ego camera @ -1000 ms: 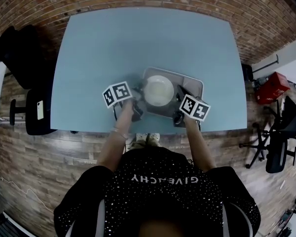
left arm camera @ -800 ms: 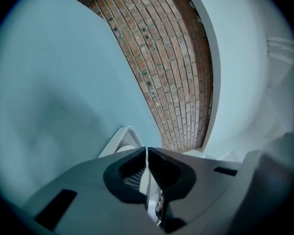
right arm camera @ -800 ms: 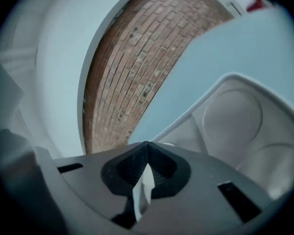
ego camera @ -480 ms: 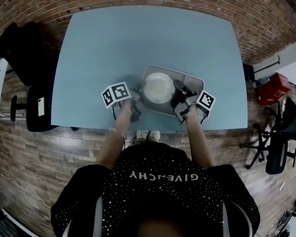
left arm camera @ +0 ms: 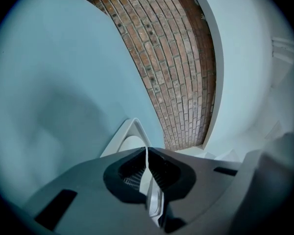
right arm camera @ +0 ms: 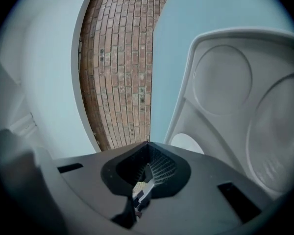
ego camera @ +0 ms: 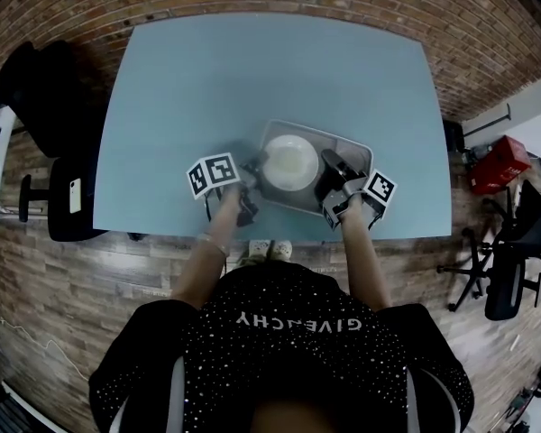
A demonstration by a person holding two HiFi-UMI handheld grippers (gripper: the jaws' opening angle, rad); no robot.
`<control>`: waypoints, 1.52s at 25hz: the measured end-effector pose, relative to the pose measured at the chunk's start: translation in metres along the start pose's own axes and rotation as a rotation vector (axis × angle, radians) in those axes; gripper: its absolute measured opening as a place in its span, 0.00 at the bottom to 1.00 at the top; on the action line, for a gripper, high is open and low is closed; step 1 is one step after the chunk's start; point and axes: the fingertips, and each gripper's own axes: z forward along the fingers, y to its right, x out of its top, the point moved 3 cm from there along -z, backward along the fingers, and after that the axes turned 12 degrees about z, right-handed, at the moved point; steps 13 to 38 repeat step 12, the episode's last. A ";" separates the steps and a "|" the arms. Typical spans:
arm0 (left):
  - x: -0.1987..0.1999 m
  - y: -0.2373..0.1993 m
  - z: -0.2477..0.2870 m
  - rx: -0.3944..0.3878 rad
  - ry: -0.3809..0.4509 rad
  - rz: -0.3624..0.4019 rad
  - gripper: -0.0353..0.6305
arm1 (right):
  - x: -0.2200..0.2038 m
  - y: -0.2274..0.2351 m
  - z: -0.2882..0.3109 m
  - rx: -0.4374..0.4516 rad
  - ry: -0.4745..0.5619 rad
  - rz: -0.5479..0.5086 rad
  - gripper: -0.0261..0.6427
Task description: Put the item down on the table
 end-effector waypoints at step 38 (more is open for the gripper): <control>-0.002 -0.005 -0.004 -0.026 0.005 -0.064 0.08 | 0.001 0.013 -0.011 -0.038 0.021 -0.020 0.06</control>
